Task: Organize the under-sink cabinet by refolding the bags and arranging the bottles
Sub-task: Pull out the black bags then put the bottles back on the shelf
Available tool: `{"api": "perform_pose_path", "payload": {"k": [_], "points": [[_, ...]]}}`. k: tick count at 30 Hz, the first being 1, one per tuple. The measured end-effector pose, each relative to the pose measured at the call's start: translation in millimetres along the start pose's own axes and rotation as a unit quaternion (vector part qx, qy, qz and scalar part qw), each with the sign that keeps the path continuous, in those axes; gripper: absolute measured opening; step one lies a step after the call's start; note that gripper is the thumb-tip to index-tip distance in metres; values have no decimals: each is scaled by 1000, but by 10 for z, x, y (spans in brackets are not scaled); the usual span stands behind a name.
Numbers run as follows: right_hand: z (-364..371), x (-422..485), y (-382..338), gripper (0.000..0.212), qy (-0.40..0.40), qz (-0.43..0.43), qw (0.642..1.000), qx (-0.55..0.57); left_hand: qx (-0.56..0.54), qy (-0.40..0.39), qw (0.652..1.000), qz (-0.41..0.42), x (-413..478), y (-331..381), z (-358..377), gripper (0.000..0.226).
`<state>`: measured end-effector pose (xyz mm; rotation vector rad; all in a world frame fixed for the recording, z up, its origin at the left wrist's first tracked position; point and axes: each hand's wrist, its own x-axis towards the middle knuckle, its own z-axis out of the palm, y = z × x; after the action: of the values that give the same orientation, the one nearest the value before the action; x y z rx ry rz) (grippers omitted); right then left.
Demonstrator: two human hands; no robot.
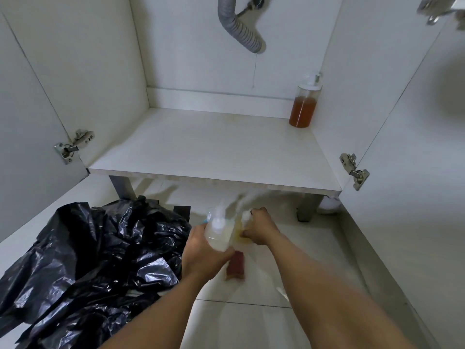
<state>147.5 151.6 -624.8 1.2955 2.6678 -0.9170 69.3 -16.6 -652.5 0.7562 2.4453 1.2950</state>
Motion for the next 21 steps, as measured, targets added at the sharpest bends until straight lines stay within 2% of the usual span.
{"api": "perform_pose_path", "payload": {"k": [3,5,7,11,14,15,16,18,20,21], "points": [[-442,-142,-80,43,-3,-10,1000,-16,-14,-7,999,45,148,320,-113,70],[-785,-192,-142,32,4,-17,1000,-11,-36,-2,997,66,263,597,-208,69],[-1160,-262,-238,35,14,-15,1000,-14,-59,2,994,96,405,889,-319,69],[-1859,-371,-516,61,57,0,997,-52,-55,-10,984,167,762,1491,-574,56],[-2279,-439,-820,76,91,11,994,-65,-55,-10,979,196,999,1858,-759,67],[-2409,-458,-926,75,98,14,993,-60,-65,-12,978,199,1054,1952,-827,69],[-2527,-488,-1030,65,106,14,993,-52,-73,-16,977,200,1109,2030,-887,69],[-2738,-565,-1192,32,124,25,991,-35,-80,-25,974,209,1211,2183,-1007,65],[-2926,-605,-1293,28,145,38,988,-25,-78,-22,972,219,1305,2317,-1091,63],[-3021,-588,-1307,36,155,43,987,-26,-77,-17,971,225,1344,2379,-1108,63]]}}
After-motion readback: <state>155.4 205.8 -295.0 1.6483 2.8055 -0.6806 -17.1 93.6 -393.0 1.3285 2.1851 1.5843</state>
